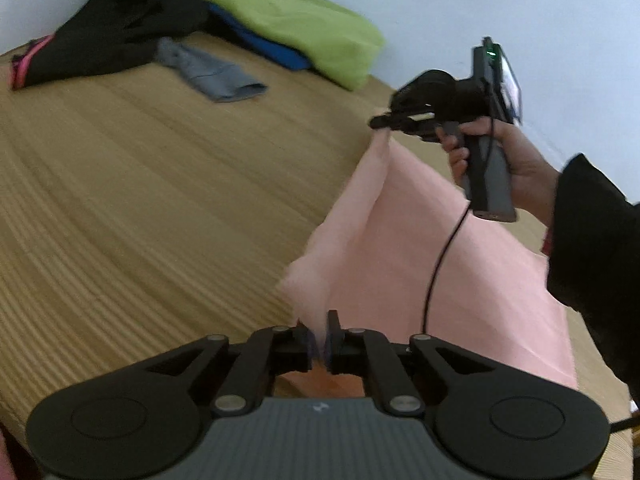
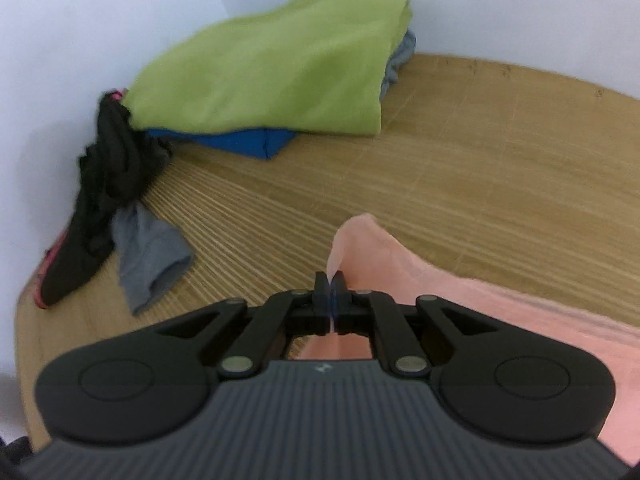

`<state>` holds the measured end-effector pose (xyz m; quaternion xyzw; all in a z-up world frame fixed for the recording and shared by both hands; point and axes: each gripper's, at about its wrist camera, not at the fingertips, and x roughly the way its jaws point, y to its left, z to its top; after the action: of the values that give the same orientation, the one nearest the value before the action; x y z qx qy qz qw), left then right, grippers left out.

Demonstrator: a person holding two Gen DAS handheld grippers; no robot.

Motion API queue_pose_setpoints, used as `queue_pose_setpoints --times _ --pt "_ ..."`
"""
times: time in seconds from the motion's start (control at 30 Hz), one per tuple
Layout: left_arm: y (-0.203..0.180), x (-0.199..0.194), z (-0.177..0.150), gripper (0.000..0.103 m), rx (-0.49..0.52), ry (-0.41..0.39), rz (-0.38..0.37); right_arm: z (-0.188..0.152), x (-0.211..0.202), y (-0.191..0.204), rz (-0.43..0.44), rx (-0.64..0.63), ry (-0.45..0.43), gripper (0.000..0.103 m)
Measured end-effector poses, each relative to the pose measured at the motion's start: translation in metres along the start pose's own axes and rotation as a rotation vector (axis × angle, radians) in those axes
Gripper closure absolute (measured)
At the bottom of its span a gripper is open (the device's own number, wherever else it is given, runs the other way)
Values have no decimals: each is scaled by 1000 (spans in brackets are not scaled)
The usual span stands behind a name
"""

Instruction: Fold clothes

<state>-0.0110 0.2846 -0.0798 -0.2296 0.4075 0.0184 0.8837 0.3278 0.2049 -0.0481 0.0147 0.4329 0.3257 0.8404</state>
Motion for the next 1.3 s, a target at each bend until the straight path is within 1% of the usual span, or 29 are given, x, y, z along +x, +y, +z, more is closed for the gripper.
queue_pose_setpoints --times 0.03,0.1,0.13,0.17,0.2,0.3,0.33,0.37,0.43,0.47,0.53,0.6,0.7,0.8,0.87,0.93,0.97,1.03,1.1,1.2,1.23,1.3 --pt "2 -5 -1 93 -1 2 6 0 2 2 -2 13 2 95" --pt "6 -14 -4 92 -3 5 19 -1 1 3 -3 38 -8 85" --pt "8 -17 -4 89 1 7 24 -1 -3 4 -6 45 -17 73" --pt "10 -19 -3 88 5 10 29 -1 -9 2 -13 52 -27 65" --pt "10 -23 -3 87 9 10 33 -2 -18 -1 -19 59 -36 64" --pt "10 -33 -1 81 24 2 53 -9 -51 -14 -38 82 -37 63" --pt "10 -37 -1 77 27 -2 66 -16 -65 -21 -45 85 -27 63" --pt "11 -38 0 76 29 -4 81 -25 -82 -27 -51 77 -16 63" --pt "11 -40 3 76 41 -9 109 -50 -118 -42 -56 48 2 63" --pt "10 -41 4 76 49 -12 122 -67 -140 -53 -59 32 1 63" --pt "3 -44 7 76 82 -27 130 -107 -181 -73 -92 38 5 62" --pt "-10 -46 8 75 130 -38 122 -143 -216 -89 -126 59 9 62" --pt "-34 -47 5 72 183 -51 104 -187 -247 -104 -164 116 9 62" --pt "-64 -42 -3 70 216 -34 51 -231 -278 -119 -202 173 8 62" --pt "-89 -38 -14 67 247 1 17 -260 -299 -130 -228 212 8 62" --pt "-112 -28 -27 67 307 25 -14 -289 -320 -140 -253 250 8 62" --pt "-122 -23 -34 67 336 26 -11 -304 -330 -145 -266 269 8 62" --pt "-139 -10 -49 67 385 43 18 -323 -337 -148 -267 273 -1 62" --pt "-144 1 -60 67 393 78 40 -339 -337 -147 -286 256 -5 63" --pt "-144 9 -74 68 399 132 71 -354 -339 -137 -313 169 -49 63" --pt "-145 8 -77 66 419 116 81 -357 -341 -134 -330 151 -46 63" --pt "-145 6 -79 65 449 125 111 -359 -344 -128 -352 150 -36 62"
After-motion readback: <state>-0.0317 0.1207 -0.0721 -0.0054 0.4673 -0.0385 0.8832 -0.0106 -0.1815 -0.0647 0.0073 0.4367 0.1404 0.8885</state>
